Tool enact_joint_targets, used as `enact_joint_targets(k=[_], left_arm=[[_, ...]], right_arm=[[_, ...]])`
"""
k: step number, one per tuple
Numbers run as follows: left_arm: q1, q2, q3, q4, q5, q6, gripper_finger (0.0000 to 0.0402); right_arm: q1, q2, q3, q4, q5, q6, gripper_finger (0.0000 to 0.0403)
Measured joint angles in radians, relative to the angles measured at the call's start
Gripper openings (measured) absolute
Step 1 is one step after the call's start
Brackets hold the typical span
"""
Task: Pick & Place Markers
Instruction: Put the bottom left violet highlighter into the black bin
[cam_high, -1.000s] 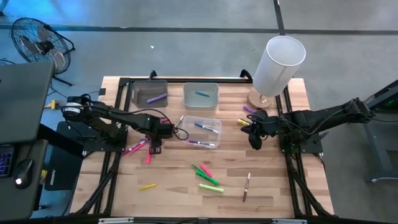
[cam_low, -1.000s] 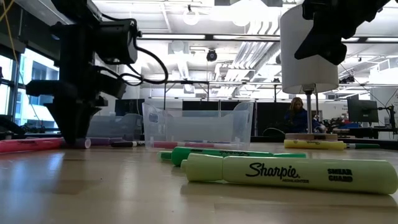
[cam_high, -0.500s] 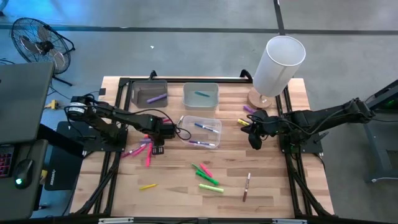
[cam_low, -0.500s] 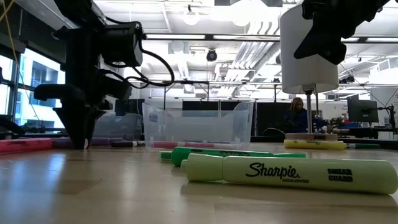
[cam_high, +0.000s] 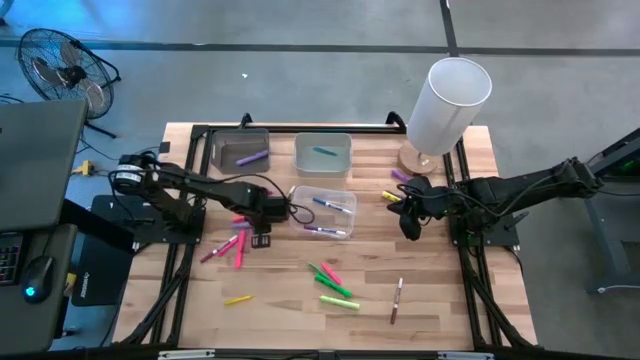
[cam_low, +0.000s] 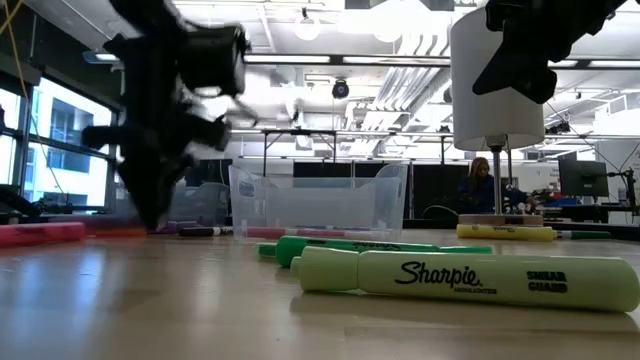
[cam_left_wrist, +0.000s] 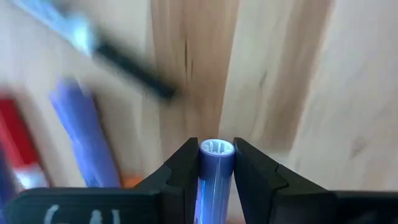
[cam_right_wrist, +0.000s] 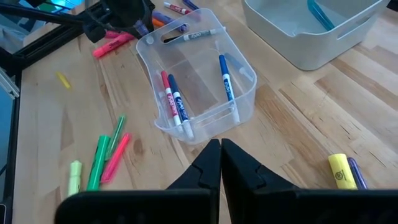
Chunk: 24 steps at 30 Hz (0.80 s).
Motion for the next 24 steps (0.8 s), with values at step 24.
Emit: enact_joint_targets(k=[24], left_arm=[[0.501,-0.07,0.463,-0.441,-0.074,0.566,0.0082]], right_arm=[[0.0,0.005,0.0,0.046,0.023,0.032,0.0004]])
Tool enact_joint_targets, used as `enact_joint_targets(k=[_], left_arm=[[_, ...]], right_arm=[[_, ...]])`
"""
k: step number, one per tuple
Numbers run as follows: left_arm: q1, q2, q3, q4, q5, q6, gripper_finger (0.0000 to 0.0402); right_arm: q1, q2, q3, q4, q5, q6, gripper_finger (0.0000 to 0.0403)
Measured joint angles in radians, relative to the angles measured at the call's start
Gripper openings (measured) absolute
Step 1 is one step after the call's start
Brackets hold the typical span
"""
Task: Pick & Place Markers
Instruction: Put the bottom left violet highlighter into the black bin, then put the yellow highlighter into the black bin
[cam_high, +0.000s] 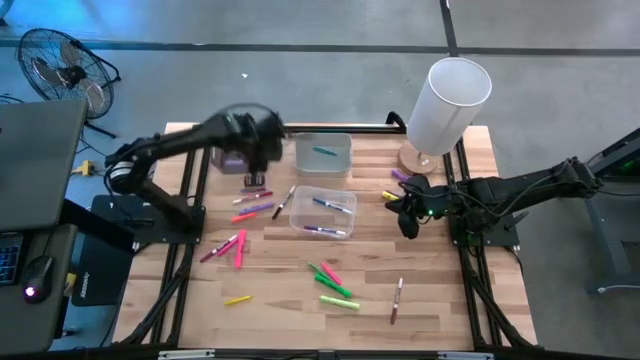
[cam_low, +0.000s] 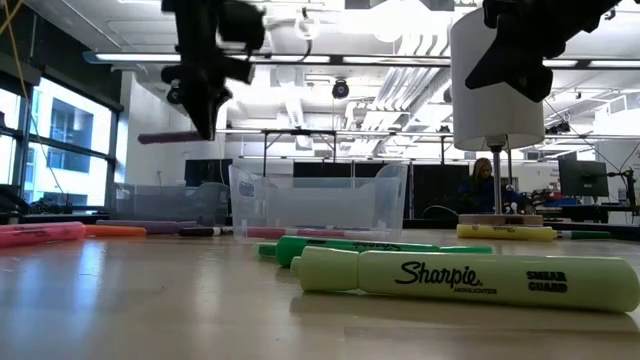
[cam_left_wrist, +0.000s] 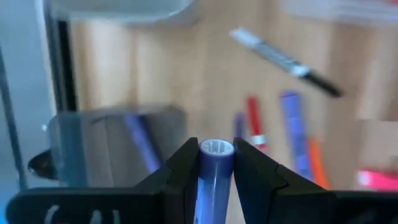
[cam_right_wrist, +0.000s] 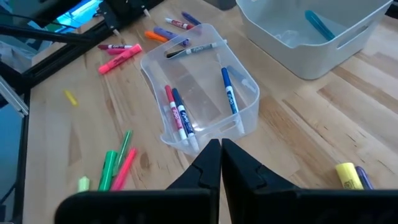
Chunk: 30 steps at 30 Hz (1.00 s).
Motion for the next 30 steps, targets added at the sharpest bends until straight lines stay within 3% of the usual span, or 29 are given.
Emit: enact_joint_targets(k=[5,12,24,30], left_arm=[[0.236,0.012,-0.001,0.077,0.082,0.119,0.0082],[0.38,0.06,-0.001,0.177,0.145,0.152,0.0089],[0.374,0.113,-0.001,0.175,0.022,0.171,0.0163],[0.31,0.066,-0.001,0.103,0.092,-0.025,0.015]], right_arm=[[0.0,0.0,0.0,0.0,0.0,0.031,0.0002],[0.0,0.0,0.0,-0.001,0.049,0.059,0.0002],[0.0,0.0,0.0,-0.002,0.082,0.084,0.0001],[0.0,0.0,0.0,-0.002,0.085,0.05,0.0001]])
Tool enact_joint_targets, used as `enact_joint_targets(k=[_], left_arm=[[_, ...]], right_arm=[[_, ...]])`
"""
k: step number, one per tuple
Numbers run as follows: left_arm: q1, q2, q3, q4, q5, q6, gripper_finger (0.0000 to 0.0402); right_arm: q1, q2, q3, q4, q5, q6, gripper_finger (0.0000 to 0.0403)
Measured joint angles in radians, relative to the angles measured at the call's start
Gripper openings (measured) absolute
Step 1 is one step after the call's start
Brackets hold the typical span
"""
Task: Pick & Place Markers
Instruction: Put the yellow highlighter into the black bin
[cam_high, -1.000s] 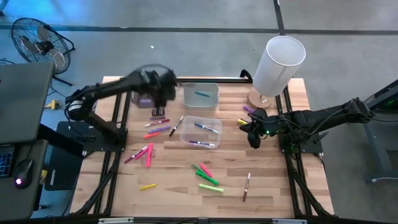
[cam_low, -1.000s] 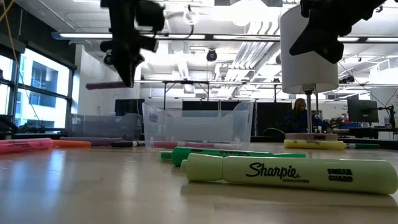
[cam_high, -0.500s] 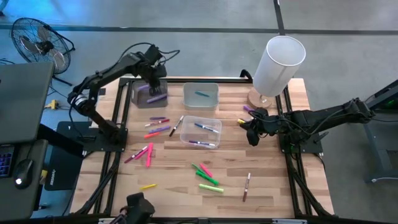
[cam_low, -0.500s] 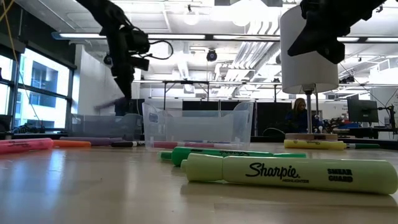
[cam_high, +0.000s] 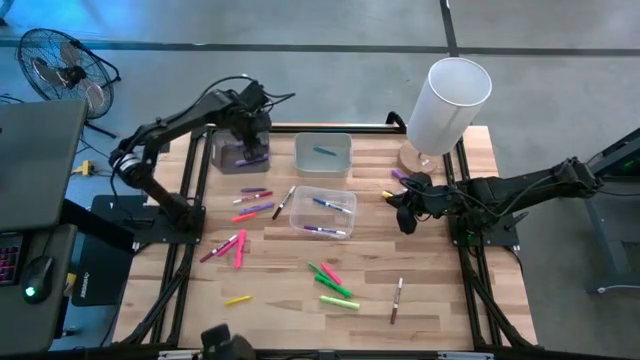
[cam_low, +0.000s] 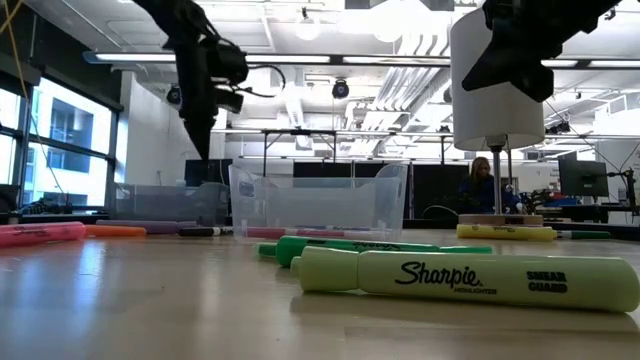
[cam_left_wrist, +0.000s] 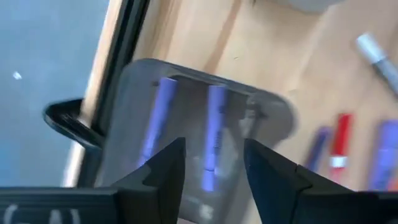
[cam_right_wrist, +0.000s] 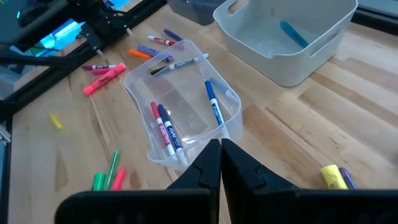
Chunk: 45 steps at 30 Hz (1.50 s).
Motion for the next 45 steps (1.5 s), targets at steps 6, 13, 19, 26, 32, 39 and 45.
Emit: enact_joint_targets(k=[6,13,19,26,32,39,45], left_arm=[[-0.145,-0.092,0.0,-0.084,0.087,-0.237,0.0056],[-0.404,-0.21,-0.036,-0.032,0.144,-0.391,0.002],[-0.596,-0.323,-0.245,0.157,0.143,-0.536,0.0004],[-0.733,-0.44,-0.527,0.378,0.139,-0.718,0.0002],[-0.799,-0.505,-0.664,0.506,0.094,-0.804,0.0001],[-0.798,-0.511,-0.671,0.567,0.088,-0.824,0.0],[-0.798,-0.511,-0.671,0.598,0.088,-0.823,0.0]], right_arm=[[0.0,0.0,0.0,0.0,-0.003,-0.072,0.0005],[0.0,0.0,0.0,-0.001,-0.007,-0.082,0.0001],[-0.001,0.006,0.0,-0.008,-0.007,-0.107,0.0],[-0.017,0.091,0.052,-0.109,-0.015,-0.108,0.0],[-0.074,0.265,0.222,-0.363,-0.06,-0.132,0.0],[-0.188,0.47,0.36,-0.692,-0.121,-0.159,0.0006],[-0.283,0.579,0.36,-0.724,-0.176,-0.263,0.0049]])
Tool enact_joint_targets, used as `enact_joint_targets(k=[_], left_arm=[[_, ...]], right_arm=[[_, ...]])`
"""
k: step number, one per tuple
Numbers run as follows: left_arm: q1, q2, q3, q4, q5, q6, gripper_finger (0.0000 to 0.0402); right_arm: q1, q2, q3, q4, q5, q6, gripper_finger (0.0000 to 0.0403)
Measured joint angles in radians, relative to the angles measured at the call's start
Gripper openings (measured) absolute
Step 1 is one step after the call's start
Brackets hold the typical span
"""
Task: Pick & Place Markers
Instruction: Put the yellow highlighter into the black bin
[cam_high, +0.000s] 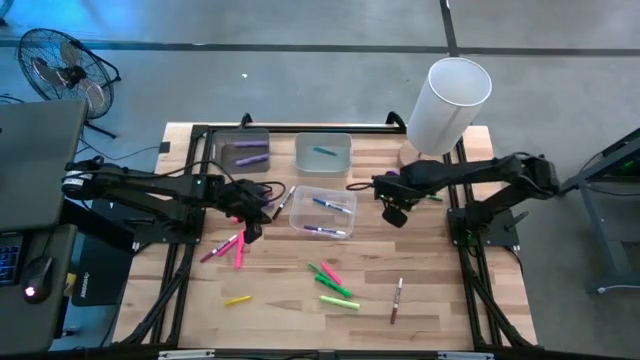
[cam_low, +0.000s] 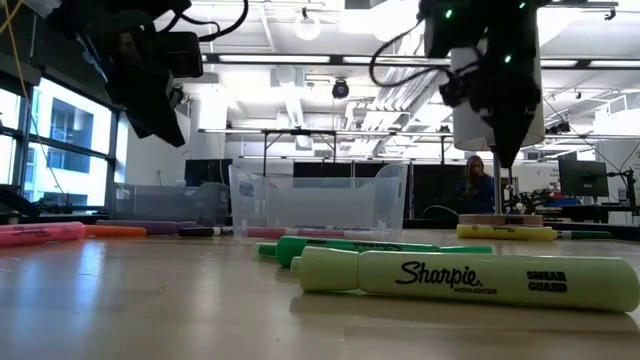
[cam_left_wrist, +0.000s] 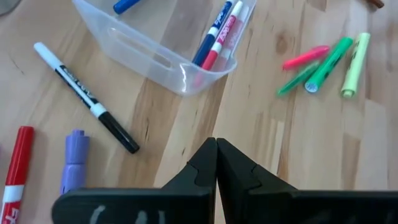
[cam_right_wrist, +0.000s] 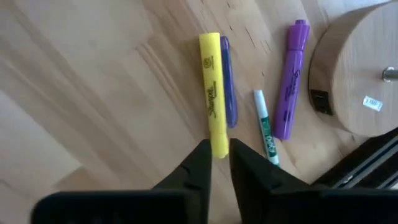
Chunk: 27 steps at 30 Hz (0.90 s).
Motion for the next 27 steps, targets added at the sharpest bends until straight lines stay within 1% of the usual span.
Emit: enact_joint_targets(k=[5,7,9,12,16,19,27], left_arm=[[0.0,0.0,0.0,0.0,0.007,-0.004,0.0],[0.0,0.0,0.0,0.001,0.008,-0.005,0.0],[0.0,0.0,0.0,0.001,0.007,-0.007,0.0],[0.0,0.0,0.0,0.001,0.008,-0.008,0.0],[0.0,0.0,0.0,0.001,0.021,-0.008,0.0],[0.0,0.0,0.0,0.001,0.022,-0.008,0.0],[0.0,0.0,0.0,0.001,0.021,-0.007,0.0]], right_arm=[[-0.049,0.058,-0.001,0.04,-0.012,-0.077,0.0099],[-0.062,0.074,-0.001,0.061,-0.019,-0.106,0.0114],[-0.076,0.094,-0.001,0.077,-0.053,-0.131,0.0121],[-0.097,0.125,-0.001,0.093,-0.106,-0.145,0.0122],[-0.111,0.16,-0.008,0.118,-0.108,-0.179,0.0116],[-0.12,0.156,-0.067,0.201,-0.118,-0.192,0.0111],[-0.122,0.11,-0.217,0.338,-0.129,-0.175,0.0101]])
